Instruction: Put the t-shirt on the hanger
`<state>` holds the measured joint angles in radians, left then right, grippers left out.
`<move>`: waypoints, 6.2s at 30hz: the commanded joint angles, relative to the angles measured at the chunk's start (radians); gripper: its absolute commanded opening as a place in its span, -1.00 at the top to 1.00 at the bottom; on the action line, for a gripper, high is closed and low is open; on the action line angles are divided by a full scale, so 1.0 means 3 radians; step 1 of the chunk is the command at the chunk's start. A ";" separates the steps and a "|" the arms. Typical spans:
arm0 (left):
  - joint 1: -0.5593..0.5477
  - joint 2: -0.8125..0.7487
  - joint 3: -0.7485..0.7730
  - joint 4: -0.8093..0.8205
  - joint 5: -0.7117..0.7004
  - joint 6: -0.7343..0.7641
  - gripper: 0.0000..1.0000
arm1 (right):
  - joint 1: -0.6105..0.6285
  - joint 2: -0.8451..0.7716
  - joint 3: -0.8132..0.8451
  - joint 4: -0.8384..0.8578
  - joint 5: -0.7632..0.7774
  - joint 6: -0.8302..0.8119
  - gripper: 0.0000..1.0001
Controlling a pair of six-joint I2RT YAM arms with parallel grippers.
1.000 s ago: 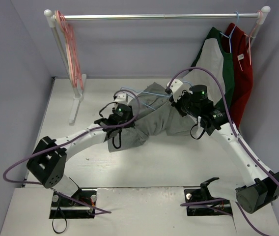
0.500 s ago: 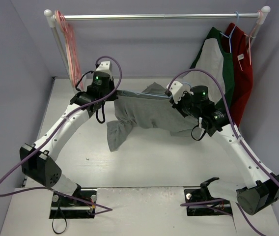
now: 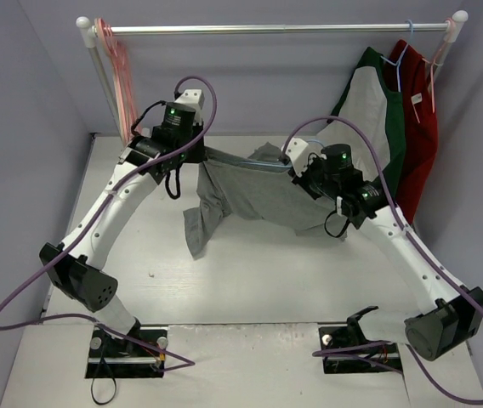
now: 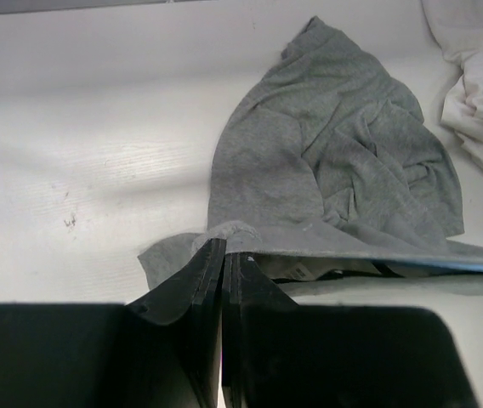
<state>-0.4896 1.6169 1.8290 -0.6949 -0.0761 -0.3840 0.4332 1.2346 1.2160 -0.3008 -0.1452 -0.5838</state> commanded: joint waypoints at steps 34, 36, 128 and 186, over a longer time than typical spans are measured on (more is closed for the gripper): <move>-0.0383 -0.0133 0.1078 -0.0337 0.0079 0.0983 1.00 | 0.0146 -0.0239 0.0447 0.0583 -0.0968 0.0008 1.00; -0.0383 -0.0143 0.0965 -0.0348 0.0253 0.0963 1.00 | 0.0146 -0.0301 0.0289 0.0726 -0.0989 0.0064 1.00; 0.0267 -0.0588 -0.1126 0.0470 0.2632 0.2947 1.00 | -0.0196 -0.0424 -0.0249 0.0629 -0.1833 0.0366 1.00; 0.0257 -0.1279 -0.1617 0.1462 0.2422 0.2011 1.00 | -0.0304 0.0246 -0.0786 0.3360 -0.0610 0.3403 -0.13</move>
<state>-0.4118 1.2842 1.3186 -0.3561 0.6281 0.2268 0.3351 1.2907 0.9295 0.5243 -0.3061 0.3958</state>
